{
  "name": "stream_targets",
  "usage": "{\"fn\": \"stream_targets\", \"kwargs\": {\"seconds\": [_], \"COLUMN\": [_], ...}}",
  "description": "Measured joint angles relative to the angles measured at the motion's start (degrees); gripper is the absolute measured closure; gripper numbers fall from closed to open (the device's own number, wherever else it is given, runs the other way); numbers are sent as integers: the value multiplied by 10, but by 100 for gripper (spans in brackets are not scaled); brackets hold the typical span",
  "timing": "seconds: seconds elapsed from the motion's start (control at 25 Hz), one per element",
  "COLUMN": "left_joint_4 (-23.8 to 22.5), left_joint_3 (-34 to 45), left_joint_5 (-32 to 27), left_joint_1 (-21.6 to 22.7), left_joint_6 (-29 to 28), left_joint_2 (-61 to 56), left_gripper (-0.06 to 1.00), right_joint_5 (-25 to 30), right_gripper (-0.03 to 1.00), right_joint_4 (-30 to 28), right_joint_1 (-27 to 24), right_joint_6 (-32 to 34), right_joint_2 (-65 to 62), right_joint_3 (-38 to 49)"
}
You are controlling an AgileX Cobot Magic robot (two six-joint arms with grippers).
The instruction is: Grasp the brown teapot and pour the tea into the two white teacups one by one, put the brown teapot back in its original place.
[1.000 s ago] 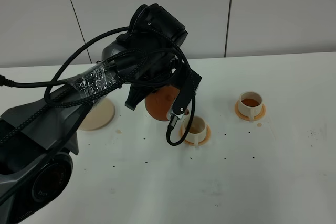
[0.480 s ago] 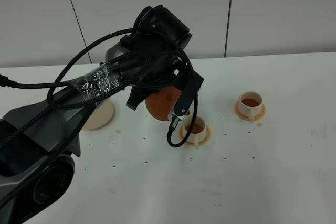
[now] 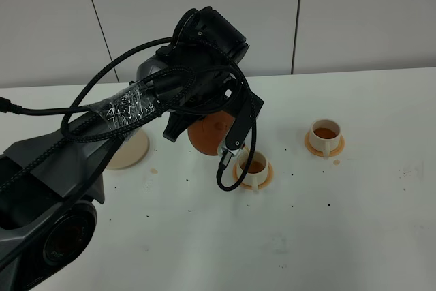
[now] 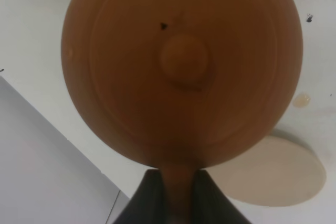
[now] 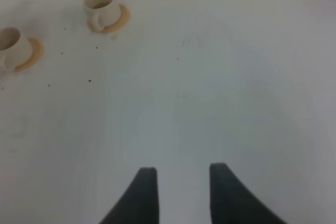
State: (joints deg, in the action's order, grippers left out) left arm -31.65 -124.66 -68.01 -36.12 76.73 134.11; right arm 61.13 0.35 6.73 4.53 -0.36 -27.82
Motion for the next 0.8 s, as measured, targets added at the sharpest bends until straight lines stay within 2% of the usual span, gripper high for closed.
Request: {"fn": "stream_targets", "kwargs": {"seconds": [0.8], "left_joint_4": [-4], "left_joint_3": [0], "left_joint_5": [0], "left_joint_1": [0], "left_joint_6": [0], "left_joint_2": [0], "left_gripper": [77], "right_joint_5": [0], "right_gripper": [73], "right_joint_4": [0], "right_joint_1": [0], "right_joint_6": [1], "right_joint_2": [0], "right_joint_3": [0]}}
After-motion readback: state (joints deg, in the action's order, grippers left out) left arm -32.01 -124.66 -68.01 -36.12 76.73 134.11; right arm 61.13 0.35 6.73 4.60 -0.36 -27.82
